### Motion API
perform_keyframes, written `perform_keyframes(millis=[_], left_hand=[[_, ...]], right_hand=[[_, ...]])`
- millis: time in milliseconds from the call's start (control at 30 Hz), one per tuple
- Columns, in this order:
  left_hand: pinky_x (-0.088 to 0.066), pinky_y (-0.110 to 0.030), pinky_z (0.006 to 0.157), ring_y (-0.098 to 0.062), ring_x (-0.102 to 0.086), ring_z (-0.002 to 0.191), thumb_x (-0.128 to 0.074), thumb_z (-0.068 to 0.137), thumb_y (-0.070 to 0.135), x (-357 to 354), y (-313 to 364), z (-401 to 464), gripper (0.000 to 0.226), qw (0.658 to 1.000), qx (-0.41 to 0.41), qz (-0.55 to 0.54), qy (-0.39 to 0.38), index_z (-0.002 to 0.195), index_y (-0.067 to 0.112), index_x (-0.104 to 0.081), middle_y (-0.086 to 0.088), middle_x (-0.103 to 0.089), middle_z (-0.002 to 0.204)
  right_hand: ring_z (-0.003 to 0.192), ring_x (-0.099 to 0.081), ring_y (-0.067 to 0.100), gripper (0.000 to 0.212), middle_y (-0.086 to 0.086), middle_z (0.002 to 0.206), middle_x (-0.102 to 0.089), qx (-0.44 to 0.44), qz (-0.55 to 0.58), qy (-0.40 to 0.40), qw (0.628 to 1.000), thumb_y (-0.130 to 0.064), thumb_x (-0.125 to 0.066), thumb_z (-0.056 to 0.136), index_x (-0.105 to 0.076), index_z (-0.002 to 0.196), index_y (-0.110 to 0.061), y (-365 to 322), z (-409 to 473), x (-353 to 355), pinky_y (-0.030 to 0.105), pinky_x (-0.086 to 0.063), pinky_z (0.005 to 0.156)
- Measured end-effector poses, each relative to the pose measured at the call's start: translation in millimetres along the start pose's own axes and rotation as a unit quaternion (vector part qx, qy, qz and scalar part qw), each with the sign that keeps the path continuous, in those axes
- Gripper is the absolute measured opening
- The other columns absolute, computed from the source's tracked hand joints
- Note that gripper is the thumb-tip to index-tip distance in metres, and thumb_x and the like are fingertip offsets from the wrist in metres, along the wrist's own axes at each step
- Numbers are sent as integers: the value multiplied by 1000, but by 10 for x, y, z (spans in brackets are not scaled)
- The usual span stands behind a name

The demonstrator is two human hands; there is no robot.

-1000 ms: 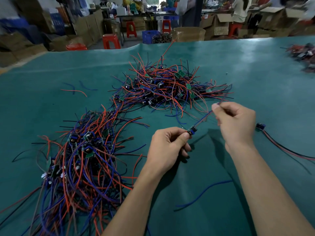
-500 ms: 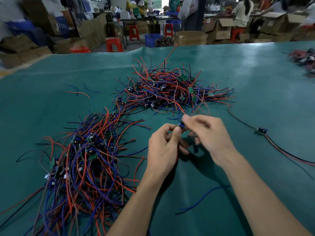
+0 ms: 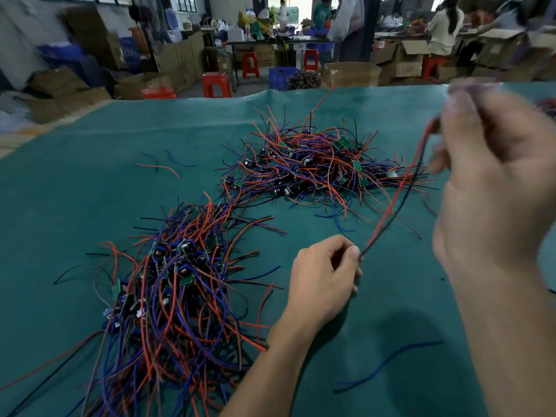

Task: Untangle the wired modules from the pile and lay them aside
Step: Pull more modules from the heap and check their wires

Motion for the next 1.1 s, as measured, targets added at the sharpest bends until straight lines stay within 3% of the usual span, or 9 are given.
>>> perform_keyframes(millis=[167, 267, 367, 467, 667, 767, 867, 967, 1100], left_hand=[[-49, -18, 52, -6, -68, 58, -57, 89, 11, 92, -11, -10, 19, 999, 13, 15, 31, 73, 13, -68, 8, -69, 61], [-57, -45, 63, -40, -68, 73, -55, 89, 10, 105, -123, 22, 20, 997, 51, 58, 26, 75, -2, -65, -18, -70, 72], [-54, -30, 53, -24, -67, 59, -55, 91, 14, 106, -72, 8, 18, 999, 39, 22, 28, 77, 7, -62, -10, -69, 68], [-42, -10, 45, -3, -58, 44, -56, 97, 21, 80, 1, -21, 18, 998, 25, -52, 20, 80, 22, -61, 1, -66, 63], [-46, -19, 50, -15, -61, 44, -54, 97, 31, 82, 14, -7, 18, 998, 21, -60, 30, 84, 21, -63, -3, -71, 66], [-48, -22, 52, -16, -62, 44, -54, 96, 32, 80, 18, -11, 18, 998, 15, -61, 27, 83, 22, -62, -3, -70, 66], [-51, -25, 52, -17, -62, 43, -53, 95, 30, 85, 6, -10, 17, 998, 18, -62, 28, 82, 22, -61, -4, -70, 65], [-51, -25, 50, -19, -61, 43, -53, 94, 27, 81, 9, -8, 16, 996, 22, -83, 28, 83, 22, -62, -6, -69, 65], [-52, -26, 49, -18, -60, 43, -54, 94, 26, 74, -4, -13, 15, 995, 24, -94, 27, 83, 21, -63, -7, -69, 65]], right_hand=[[58, -61, 27, 19, 5, 73, -75, -64, 35, -311, 948, -34, -72, 91, -78, 82, -19, -455, -338, -1264, 44, -52, 53], [72, -65, 24, 48, -1, 72, -68, -56, -135, -463, 874, -59, -63, 92, -76, 98, -13, -264, -679, -1820, 44, -59, 77], [104, -66, 32, 34, 8, 105, -71, -4, -331, -499, 801, -49, -61, 94, -71, 109, -20, 229, -609, -2021, 41, -53, 96], [113, -63, 39, 30, 16, 125, -64, 19, -466, -484, 741, -22, -60, 91, -65, 120, -21, 791, -313, -1998, 41, -51, 90], [114, -60, 39, 42, 15, 128, -59, 28, -575, -515, 635, -1, -58, 86, -60, 126, -13, 1598, -83, -1748, 44, -50, 79], [101, -62, 41, 30, 16, 118, -63, 38, -569, -480, 666, -1, -63, 87, -66, 115, -12, 1684, -39, -1685, 43, -51, 74], [98, -64, 39, 11, 13, 110, -68, 28, -530, -435, 727, -16, -71, 92, -72, 102, -14, 1660, 28, -1609, 45, -56, 81], [89, -67, 27, 11, 5, 92, -74, -26, -434, -387, 813, -30, -76, 91, -77, 88, -20, 1569, 133, -1413, 34, -52, 82], [68, -59, 10, 14, -11, 67, -66, -92, -336, -340, 873, -30, -81, 85, -74, 74, -27, 1439, 215, -1055, 23, -41, 67]])
Point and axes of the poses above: each hand's wrist, its own z-axis towards the middle knuckle, its own x-axis out of the back of the hand, y = z × x, the point moved 8 cm from there along z, towards the middle knuckle
